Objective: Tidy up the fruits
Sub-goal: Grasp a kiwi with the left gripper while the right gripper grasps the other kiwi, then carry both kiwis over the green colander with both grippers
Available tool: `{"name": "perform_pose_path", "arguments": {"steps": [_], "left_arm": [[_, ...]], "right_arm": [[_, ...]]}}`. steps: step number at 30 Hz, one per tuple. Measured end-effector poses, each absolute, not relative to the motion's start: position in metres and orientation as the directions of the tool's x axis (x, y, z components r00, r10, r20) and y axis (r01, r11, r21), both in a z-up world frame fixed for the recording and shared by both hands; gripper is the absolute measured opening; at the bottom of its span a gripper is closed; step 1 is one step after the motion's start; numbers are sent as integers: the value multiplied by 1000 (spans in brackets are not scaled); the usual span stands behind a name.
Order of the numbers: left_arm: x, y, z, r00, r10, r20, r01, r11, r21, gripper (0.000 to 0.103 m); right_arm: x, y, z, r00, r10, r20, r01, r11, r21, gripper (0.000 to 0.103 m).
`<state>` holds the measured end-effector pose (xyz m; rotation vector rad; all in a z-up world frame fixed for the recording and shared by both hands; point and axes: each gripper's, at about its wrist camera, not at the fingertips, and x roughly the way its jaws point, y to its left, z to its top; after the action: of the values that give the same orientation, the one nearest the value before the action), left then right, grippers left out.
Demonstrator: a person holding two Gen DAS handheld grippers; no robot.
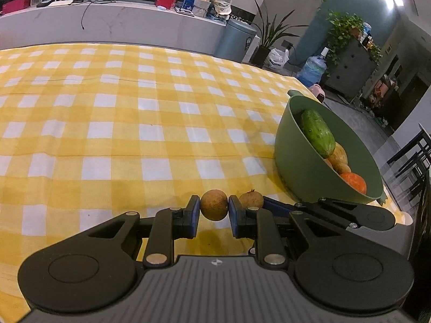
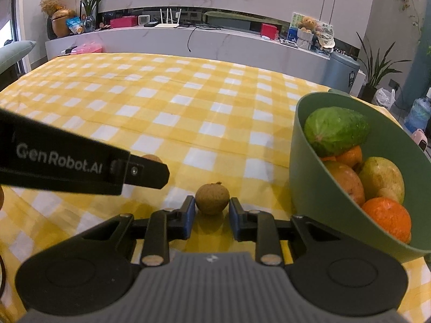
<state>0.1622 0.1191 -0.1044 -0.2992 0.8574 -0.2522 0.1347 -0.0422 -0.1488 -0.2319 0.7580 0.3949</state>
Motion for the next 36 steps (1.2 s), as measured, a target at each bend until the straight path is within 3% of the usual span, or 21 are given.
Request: {"name": "perform_pose_path", "arguments": {"steps": [11,25,36], "left_arm": [[155,125,-95,629,-375,-681,76,901,-427,25],[135,87,-41,669,-386,-635,150,907,-394,25],[135,19,-9,670,-407,-620,271,913,-306,25]], "right_arm": [[119,-45,-132,660,294,-691,-467,882,-71,23],[69,-87,-73,726,361,-586,-479,876,-54,23],[66,-157,-50,793,303,-529,-393,917,-64,23]]}}
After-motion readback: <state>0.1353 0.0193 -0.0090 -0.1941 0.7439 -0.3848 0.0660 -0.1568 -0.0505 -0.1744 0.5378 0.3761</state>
